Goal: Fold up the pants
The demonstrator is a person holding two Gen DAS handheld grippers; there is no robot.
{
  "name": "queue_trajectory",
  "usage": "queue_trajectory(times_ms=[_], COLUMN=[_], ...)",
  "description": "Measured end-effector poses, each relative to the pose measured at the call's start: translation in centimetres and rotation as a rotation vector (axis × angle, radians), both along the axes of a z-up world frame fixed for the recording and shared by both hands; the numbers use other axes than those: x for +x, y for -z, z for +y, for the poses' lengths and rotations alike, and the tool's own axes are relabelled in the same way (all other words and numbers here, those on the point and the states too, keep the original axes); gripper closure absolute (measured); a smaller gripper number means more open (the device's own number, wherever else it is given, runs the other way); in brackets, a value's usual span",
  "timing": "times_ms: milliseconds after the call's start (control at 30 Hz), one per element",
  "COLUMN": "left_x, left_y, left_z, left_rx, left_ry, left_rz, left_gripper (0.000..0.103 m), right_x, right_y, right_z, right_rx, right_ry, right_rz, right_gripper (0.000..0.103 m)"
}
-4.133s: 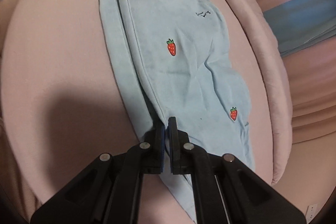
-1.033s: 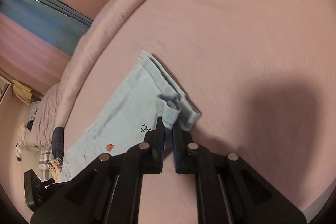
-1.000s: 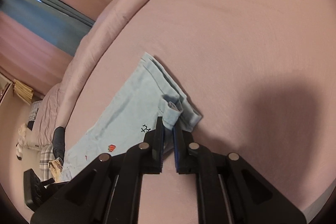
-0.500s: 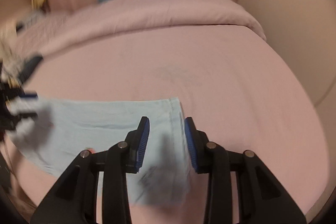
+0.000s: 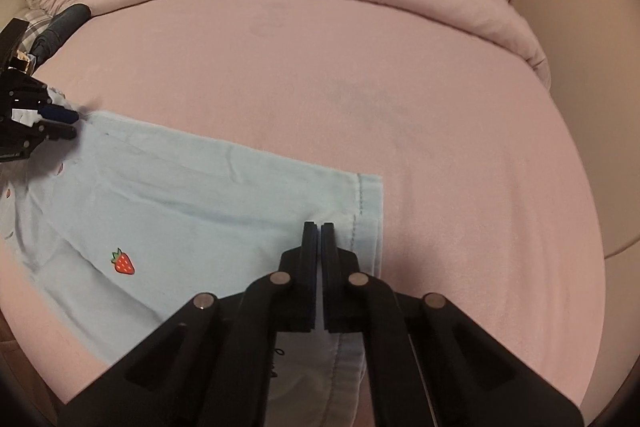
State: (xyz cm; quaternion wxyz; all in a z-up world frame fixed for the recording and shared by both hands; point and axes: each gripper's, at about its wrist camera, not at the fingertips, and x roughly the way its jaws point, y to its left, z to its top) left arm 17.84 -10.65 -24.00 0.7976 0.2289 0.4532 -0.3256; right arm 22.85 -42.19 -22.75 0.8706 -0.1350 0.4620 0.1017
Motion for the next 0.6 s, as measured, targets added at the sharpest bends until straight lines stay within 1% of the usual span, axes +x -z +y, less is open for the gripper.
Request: queue_trajectory(times_ms=[67, 133, 167, 200, 233, 267, 300, 333, 367, 400, 433, 500, 600], left_x=[-0.1, -0.4, -0.7, -0.9, -1.0, -1.0, -1.2, -1.3, -1.2, -1.2, -1.1, -0.3, 0.4], left_y=[-0.1, -0.3, -0.5, -0.8, -1.1, -1.2, -1.5, -1.8, -1.9, -2.0, -1.9, -1.6, -0.6], left_z=[0.3, 0.5, 0.3, -0.1, -0.4, -0.8, -1.2, -2.0, -2.7, -3.5, -4.6, -6.8, -9.2], left_rx=[-0.007, -0.025, -0.030, -0.036, -0.039, -0.047, -0.057, -0.068, -0.071, -0.071, -0.062, -0.041, -0.011], left_ry=[-0.006, 0.017, 0.037, 0.059, 0.071, 0.088, 0.107, 0.132, 0.151, 0.174, 0.204, 0.247, 0.299], left_rz=[0.008, 0.031, 0.035, 0.040, 0.039, 0.041, 0.043, 0.045, 0.049, 0.056, 0.060, 0.067, 0.112], left_gripper=[0.099, 0.099, 0.099, 0.099, 0.099, 0.099, 0.099, 0.096, 0.094, 0.086, 0.068, 0.047, 0.047], right_x=[0.3, 0.4, 0.5, 0.7, 0.6, 0.9, 1.5, 1.9, 2.3, 2.7, 3.0, 3.8, 5.3], right_y=[-0.6, -0.5, -0.6, -0.6, -0.6, -0.8, -1.0, -1.2, -1.4, -1.4, -1.3, -0.6, 0.4], right_z=[-0.2, 0.2, 0.5, 0.7, 0.9, 1.0, 1.0, 0.9, 1.0, 1.2, 1.6, 2.5, 3.1], right_rx=[0.020, 0.022, 0.006, -0.010, -0.028, -0.051, -0.063, -0.064, -0.064, -0.068, -0.085, -0.153, -0.202], right_ry=[-0.007, -0.041, -0.070, -0.091, -0.110, -0.127, -0.155, -0.183, -0.220, -0.254, -0.294, -0.362, -0.422], right_rz=[0.008, 0.044, 0.049, 0.052, 0.056, 0.054, 0.054, 0.068, 0.093, 0.117, 0.144, 0.192, 0.285], right_gripper=[0.102, 0.098, 0.099, 0.088, 0.079, 0.065, 0.063, 0.065, 0.064, 0.064, 0.064, 0.063, 0.063])
